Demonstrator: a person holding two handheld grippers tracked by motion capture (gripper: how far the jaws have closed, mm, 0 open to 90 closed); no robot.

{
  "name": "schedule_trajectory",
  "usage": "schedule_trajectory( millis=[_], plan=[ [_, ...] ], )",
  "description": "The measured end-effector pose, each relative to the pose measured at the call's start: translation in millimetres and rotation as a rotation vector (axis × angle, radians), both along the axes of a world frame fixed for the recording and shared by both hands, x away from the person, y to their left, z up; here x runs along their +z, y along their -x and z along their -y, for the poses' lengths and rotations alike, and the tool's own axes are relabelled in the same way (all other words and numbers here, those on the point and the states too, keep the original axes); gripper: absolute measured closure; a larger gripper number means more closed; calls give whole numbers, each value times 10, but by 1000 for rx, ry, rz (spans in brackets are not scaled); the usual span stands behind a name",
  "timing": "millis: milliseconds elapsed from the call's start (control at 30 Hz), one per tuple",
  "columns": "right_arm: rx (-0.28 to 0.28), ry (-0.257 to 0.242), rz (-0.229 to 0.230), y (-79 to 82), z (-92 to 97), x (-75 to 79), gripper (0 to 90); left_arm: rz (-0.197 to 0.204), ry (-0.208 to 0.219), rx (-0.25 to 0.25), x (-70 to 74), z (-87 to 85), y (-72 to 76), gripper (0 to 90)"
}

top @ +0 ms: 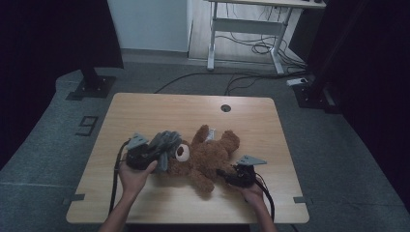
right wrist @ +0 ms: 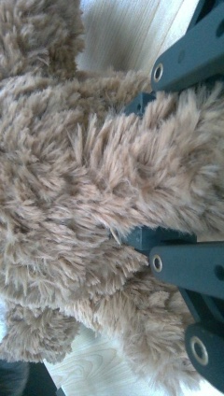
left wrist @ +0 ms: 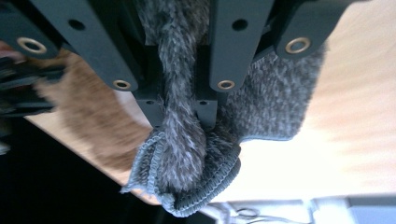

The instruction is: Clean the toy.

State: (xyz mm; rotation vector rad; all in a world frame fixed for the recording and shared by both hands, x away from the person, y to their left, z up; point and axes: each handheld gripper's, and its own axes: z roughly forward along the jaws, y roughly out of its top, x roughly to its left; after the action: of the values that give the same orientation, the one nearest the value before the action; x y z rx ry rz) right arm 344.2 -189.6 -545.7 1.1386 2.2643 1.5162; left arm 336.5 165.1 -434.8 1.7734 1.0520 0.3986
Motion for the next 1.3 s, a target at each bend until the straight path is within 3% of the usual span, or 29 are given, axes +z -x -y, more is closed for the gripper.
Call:
schedule_trajectory(
  millis=[167,367,433,500,567,700,933,1067,1133,1167,1267,1300],
  plan=[
    [-4,0,1,2,-6,0,549,26,-54,-114,128,590,-14,787],
    [-1,5,5,5,-4,0,549,8,-103,-232,76,1313,-84,786],
    [-2,5,9,6,-6,-2,549,-9,-126,-259,41,1520,-116,786],
    [0,3,7,3,-3,-1,548,-7,-176,-266,6,1686,-134,786],
    [-1,6,6,5,-2,-2,549,-26,-202,-263,-61,1762,-177,786],
    [-4,3,6,10,-7,-2,548,-62,-215,-254,-272,1734,-233,786],
    [-3,2,6,9,-7,-5,548,9,-291,-222,-246,1608,-138,789],
    [-3,1,6,8,-1,-7,548,30,-317,-159,-210,1372,-137,787],
    [-2,-2,6,6,3,-9,548,35,-323,-121,-221,1160,-126,786],
    [1,-2,8,4,5,-11,548,31,-312,-110,-241,1039,-123,786],
    [10,0,14,4,-7,-13,547,-2,-197,-112,-270,733,-95,790],
    [11,3,16,7,-19,-15,547,0,-182,-110,-257,686,-70,790]
  ],
)
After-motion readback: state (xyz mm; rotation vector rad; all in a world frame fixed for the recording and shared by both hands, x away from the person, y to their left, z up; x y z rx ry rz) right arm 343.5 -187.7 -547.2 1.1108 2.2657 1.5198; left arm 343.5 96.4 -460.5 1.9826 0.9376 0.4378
